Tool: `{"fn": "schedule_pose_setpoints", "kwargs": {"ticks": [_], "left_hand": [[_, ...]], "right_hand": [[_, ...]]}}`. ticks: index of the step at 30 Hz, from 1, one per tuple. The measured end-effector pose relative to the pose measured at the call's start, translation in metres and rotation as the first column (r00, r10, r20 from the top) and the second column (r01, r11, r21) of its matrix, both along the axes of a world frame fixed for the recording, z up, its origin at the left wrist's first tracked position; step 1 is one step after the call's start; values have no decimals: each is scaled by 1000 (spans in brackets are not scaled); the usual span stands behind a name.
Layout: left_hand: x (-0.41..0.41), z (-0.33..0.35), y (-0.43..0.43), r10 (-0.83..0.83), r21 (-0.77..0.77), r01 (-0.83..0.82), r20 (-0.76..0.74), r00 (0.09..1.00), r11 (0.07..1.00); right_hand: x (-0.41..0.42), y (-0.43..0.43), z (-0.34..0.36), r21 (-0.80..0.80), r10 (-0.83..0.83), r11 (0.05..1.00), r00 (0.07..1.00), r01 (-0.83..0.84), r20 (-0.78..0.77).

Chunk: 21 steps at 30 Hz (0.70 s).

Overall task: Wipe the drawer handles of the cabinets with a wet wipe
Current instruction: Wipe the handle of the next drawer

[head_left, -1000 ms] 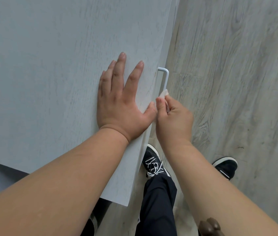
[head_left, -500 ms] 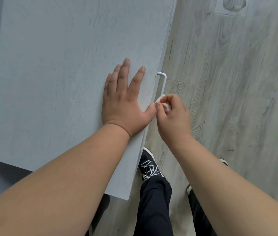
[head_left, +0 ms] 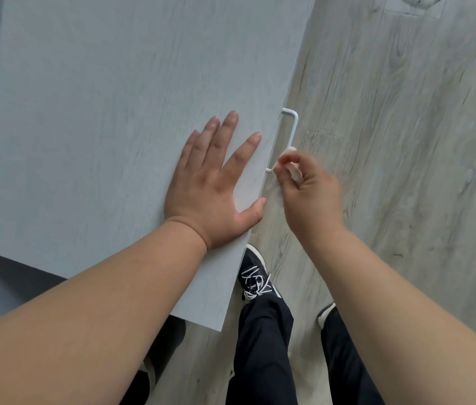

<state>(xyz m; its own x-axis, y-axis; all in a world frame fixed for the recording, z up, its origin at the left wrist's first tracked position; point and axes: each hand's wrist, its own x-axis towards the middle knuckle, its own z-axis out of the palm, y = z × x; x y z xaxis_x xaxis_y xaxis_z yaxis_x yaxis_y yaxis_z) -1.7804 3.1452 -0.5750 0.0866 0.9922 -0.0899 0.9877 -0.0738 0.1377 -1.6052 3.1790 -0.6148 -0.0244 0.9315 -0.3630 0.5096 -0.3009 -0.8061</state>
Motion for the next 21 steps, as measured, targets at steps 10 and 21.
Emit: {"fn": "schedule_pose_setpoints", "kwargs": {"ticks": [10, 21], "left_hand": [[0, 0, 0, 4, 8, -4, 13, 1000, 1000], [1, 1, 2, 6, 13, -7, 39, 999, 1000]], "right_hand": [[-6, 10, -1, -25, -34, 999, 997, 36, 72], [-14, -7, 8, -85, -138, 987, 990, 135, -40]]}}
